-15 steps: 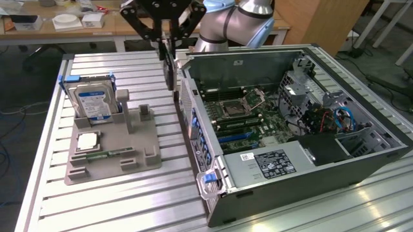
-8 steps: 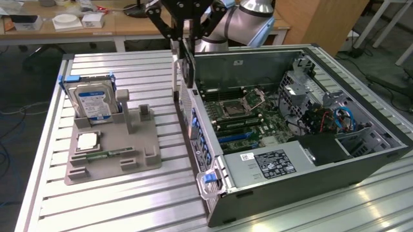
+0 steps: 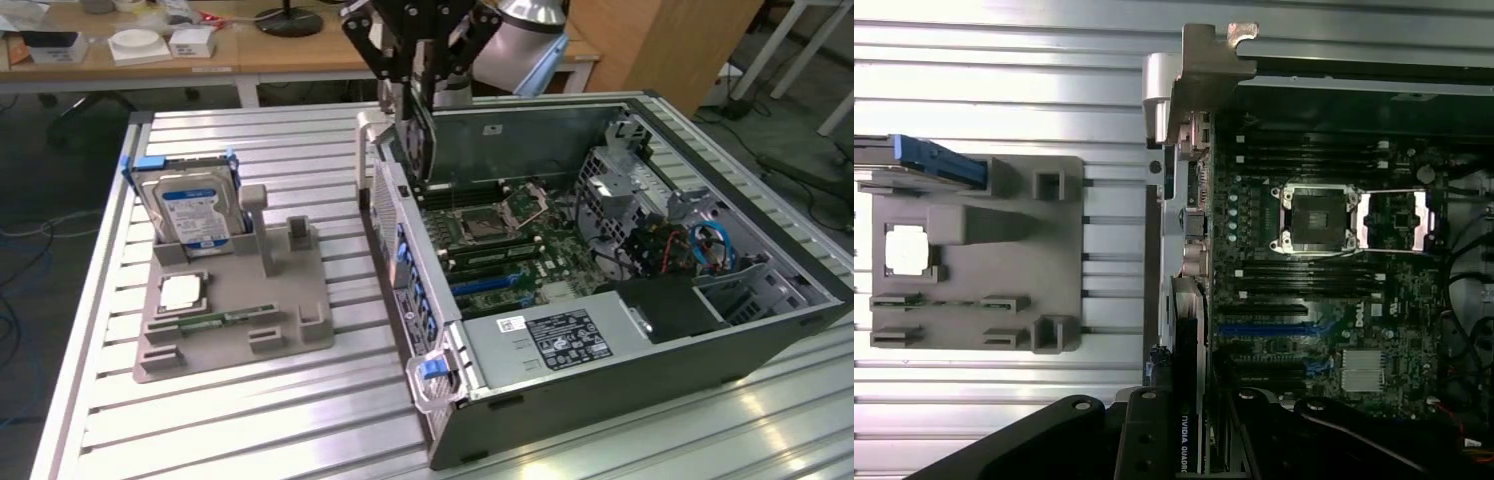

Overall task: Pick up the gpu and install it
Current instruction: 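Pick up the gpu and move the gpu toward the slot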

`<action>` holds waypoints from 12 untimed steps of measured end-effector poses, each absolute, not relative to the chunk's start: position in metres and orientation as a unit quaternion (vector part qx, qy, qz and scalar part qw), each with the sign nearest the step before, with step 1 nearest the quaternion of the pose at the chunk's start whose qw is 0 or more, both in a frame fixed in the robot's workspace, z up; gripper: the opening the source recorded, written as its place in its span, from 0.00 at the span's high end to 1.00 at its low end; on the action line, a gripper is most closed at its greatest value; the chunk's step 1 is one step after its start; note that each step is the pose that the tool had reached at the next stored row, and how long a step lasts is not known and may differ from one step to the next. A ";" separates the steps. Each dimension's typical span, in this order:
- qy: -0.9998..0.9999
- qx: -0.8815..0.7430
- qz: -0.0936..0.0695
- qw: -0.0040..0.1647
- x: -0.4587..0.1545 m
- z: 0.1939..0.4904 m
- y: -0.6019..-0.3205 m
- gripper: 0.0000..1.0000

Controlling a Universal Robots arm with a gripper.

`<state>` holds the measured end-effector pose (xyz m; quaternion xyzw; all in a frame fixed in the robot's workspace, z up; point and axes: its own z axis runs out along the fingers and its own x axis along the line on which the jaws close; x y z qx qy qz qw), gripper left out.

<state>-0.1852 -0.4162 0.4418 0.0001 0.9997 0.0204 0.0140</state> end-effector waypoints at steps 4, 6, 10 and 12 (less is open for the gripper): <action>1.000 0.000 0.020 0.014 -0.173 0.442 -0.416 0.75; 1.000 0.000 0.020 0.014 -0.167 0.442 -0.416 0.75; 1.000 0.000 0.020 0.014 -0.152 0.442 -0.416 0.75; 1.000 0.000 0.020 0.014 -0.144 0.442 -0.416 0.75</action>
